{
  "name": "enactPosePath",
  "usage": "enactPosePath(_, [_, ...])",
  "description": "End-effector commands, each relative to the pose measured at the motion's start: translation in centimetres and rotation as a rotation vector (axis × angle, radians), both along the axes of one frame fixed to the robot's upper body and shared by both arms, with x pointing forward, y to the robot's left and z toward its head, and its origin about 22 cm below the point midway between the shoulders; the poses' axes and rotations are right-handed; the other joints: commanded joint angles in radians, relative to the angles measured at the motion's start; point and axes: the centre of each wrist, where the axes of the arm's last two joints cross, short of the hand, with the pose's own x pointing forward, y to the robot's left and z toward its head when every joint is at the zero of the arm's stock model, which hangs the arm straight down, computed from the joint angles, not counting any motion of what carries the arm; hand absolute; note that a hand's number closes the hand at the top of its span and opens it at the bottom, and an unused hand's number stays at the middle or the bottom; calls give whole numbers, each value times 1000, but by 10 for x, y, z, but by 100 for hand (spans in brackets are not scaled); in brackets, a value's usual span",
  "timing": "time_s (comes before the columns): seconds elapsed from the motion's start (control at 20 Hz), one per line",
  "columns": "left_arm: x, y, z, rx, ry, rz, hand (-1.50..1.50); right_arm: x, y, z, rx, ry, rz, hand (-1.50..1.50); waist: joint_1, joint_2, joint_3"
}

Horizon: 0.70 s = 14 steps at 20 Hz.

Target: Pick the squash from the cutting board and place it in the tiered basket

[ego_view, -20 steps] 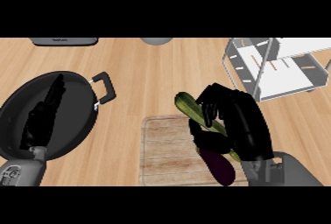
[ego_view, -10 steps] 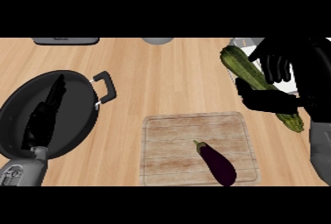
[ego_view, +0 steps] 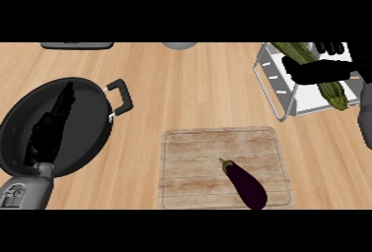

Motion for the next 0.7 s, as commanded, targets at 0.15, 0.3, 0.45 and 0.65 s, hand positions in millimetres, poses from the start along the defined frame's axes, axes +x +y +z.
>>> enactPosePath(0.15, [0, -10, -8, 10, -8, 2, 0, 38, -26, -2, -250, -59, -161, 150, 9, 6, -1])
enactPosePath(0.3, [9, -1, 5, 14, -8, -6, 0, 51, -45, 1, -341, -82, -231, 150, 8, 5, 0])
enactPosePath(0.45, [-4, -7, -2, 8, -11, -15, 0, 70, -68, -17, -369, -70, -251, 150, 15, 5, 0])
enactPosePath(0.65, [-6, -2, 6, 16, -23, 9, 0, 82, -89, -13, -360, -38, -196, 150, 8, 2, 0])
